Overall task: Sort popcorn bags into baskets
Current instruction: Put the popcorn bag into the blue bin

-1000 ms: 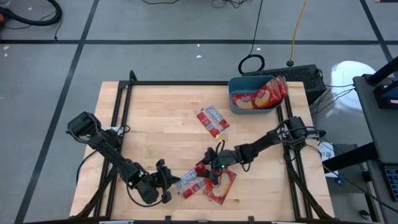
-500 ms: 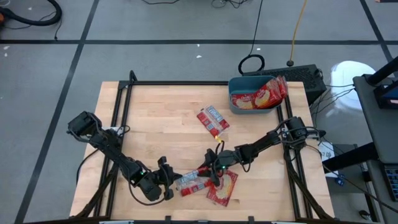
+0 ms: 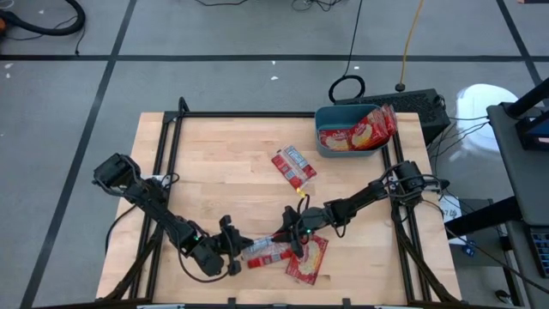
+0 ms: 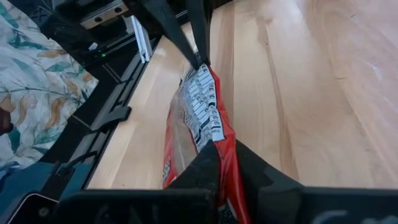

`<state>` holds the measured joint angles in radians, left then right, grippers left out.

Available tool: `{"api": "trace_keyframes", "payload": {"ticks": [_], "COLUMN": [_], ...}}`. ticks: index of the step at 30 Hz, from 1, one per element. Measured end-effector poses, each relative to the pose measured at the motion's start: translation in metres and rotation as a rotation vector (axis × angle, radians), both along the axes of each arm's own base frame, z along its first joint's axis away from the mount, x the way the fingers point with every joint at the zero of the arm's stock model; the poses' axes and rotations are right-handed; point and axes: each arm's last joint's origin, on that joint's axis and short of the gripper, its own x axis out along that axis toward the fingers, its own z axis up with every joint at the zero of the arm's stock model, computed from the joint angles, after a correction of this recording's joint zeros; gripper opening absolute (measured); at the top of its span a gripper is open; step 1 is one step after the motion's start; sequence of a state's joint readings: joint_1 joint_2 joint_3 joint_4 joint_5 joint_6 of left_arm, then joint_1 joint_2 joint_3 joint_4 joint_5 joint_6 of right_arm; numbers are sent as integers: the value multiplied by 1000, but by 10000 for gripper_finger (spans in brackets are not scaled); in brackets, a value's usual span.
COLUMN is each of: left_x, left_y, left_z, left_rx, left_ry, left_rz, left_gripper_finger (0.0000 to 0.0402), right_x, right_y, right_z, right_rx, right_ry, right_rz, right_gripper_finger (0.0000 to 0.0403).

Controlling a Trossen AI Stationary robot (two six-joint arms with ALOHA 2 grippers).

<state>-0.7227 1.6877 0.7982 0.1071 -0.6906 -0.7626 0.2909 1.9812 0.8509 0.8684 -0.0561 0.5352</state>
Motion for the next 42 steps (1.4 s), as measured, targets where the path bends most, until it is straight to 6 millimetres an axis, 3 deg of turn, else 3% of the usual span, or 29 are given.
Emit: {"api": "trace_keyframes", "payload": {"ticks": [8, 14, 20, 31, 42], "left_x": [-6, -21, -39, -50, -51], "left_y": [7, 20, 30, 34, 32], "left_z": [34, 65, 81, 78, 78], "left_rx": [-31, -42, 26, 85, 126], "left_ry": [-92, -120, -136, -104, -83], "left_rz": [24, 32, 98, 140, 91], "left_gripper_finger": [141, 195, 195, 161, 161], "right_x": [0, -2, -14, -52, -67], "right_y": [-1, -3, -10, -3, 16], "right_z": [7, 36, 70, 124, 131], "right_rx": [-17, -76, -176, -369, -545], "right_ry": [-27, -121, -127, -142, -172], "right_rz": [-4, 13, -37, -112, -71], "right_gripper_finger": [9, 8, 7, 7, 8]}}
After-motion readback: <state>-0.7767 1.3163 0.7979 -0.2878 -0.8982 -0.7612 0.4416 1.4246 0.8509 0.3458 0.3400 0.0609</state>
